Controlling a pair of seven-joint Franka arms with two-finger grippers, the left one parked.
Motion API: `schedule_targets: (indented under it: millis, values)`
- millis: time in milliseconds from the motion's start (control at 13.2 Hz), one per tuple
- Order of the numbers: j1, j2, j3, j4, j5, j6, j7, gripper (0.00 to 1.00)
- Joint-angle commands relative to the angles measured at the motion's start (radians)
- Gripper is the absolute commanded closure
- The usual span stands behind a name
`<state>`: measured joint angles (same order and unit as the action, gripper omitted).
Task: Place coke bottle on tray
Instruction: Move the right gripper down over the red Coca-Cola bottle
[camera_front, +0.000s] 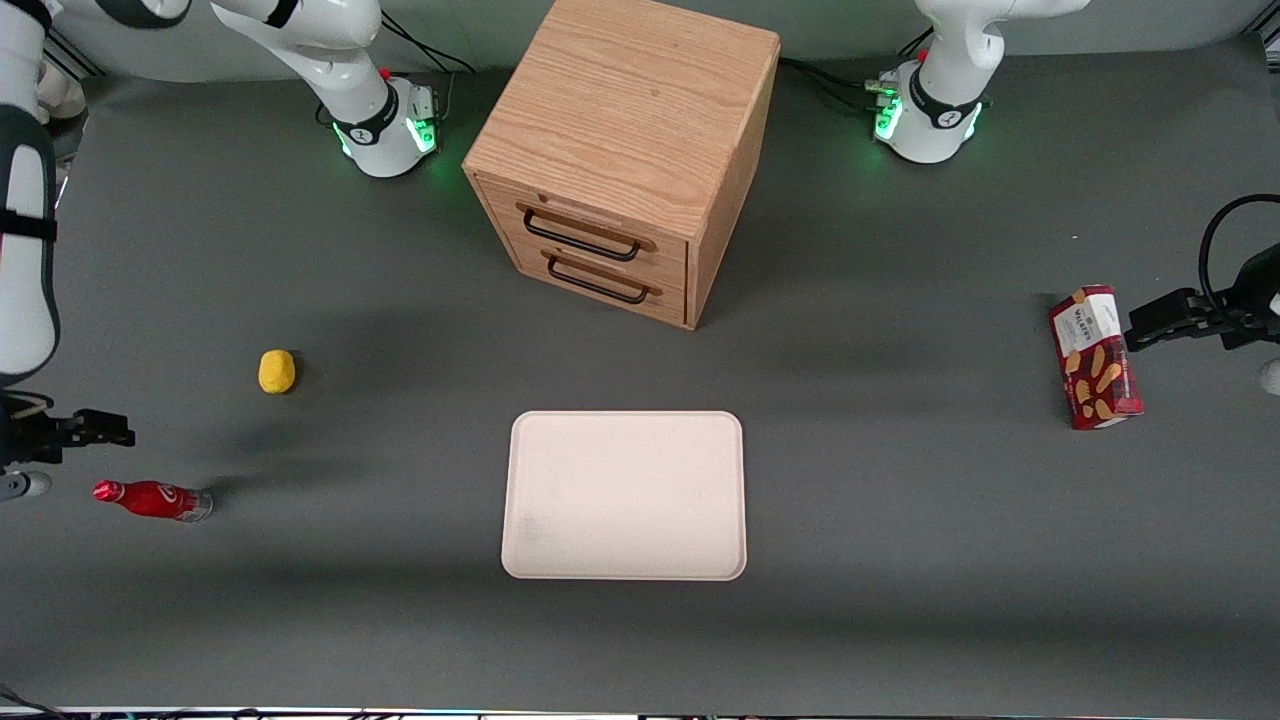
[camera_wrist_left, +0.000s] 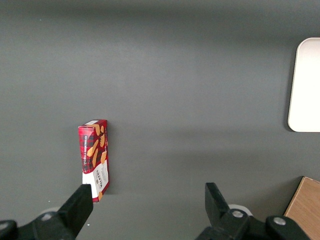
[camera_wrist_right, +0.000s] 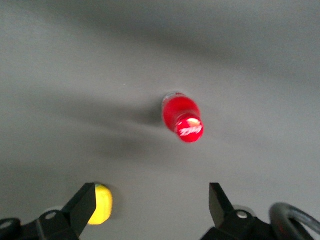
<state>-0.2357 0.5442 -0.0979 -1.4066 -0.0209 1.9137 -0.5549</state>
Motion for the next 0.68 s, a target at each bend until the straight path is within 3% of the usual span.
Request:
schedule_targets:
  millis: [0, 605]
  values:
    - [-0.019, 0.106, -0.006, 0.113, 0.032, 0.016, -0.057, 0.00]
    - [-0.022, 0.180, -0.006, 0.113, 0.062, 0.140, -0.068, 0.00]
